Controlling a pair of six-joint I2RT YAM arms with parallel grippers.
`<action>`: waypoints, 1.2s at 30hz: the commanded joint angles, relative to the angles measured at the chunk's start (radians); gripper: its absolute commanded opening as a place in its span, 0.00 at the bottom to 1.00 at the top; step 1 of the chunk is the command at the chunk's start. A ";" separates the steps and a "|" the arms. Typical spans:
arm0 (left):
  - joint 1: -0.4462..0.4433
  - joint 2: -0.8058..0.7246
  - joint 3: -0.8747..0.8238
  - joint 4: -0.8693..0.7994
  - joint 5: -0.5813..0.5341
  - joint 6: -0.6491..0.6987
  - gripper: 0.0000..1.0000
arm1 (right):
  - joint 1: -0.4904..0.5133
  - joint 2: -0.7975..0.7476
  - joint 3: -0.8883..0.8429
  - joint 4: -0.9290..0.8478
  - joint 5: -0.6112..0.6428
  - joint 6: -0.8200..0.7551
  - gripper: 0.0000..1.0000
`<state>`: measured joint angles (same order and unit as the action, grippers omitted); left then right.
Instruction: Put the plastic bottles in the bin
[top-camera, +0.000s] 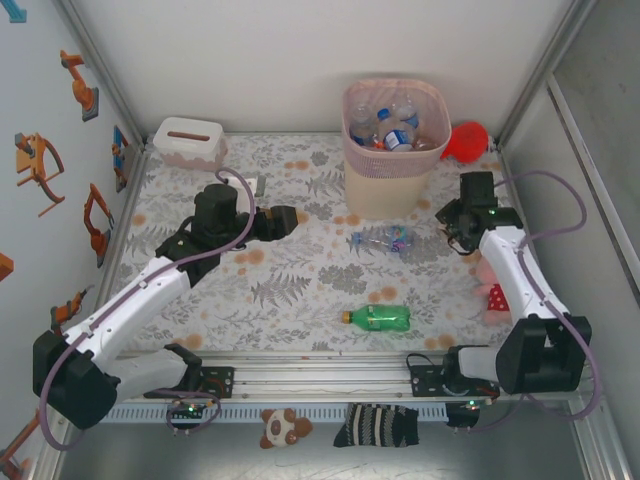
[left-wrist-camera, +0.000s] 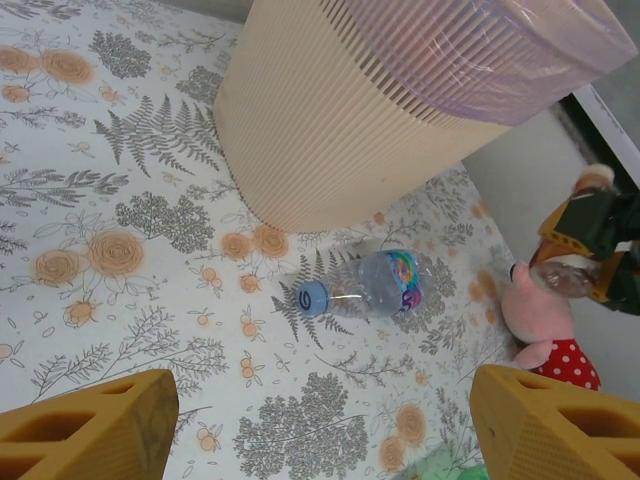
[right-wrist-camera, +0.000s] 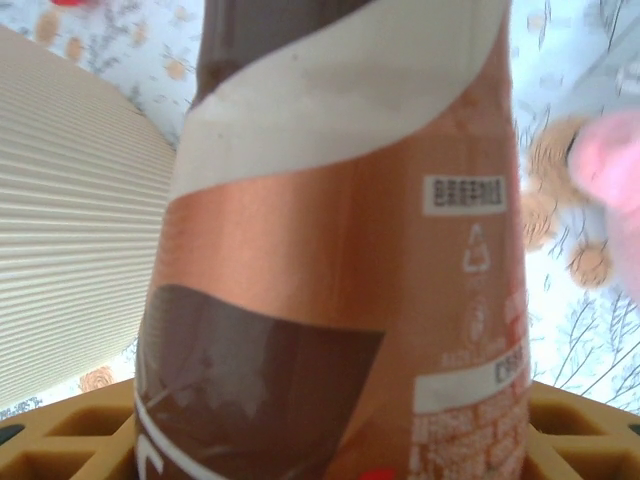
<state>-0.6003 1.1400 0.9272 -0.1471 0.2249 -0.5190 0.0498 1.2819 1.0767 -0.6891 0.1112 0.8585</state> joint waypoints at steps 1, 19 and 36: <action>0.008 0.012 0.037 -0.009 0.007 0.021 0.76 | -0.004 -0.035 0.092 -0.060 0.077 -0.210 0.60; 0.010 0.030 0.072 -0.021 0.015 0.039 0.76 | -0.005 0.153 0.664 -0.180 -0.143 -0.611 0.54; 0.019 -0.040 0.058 -0.064 -0.032 0.044 0.76 | 0.015 0.526 1.166 -0.307 -0.327 -0.695 0.52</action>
<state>-0.5880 1.1336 0.9756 -0.1913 0.2092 -0.4992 0.0528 1.7653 2.1860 -0.9459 -0.1867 0.1936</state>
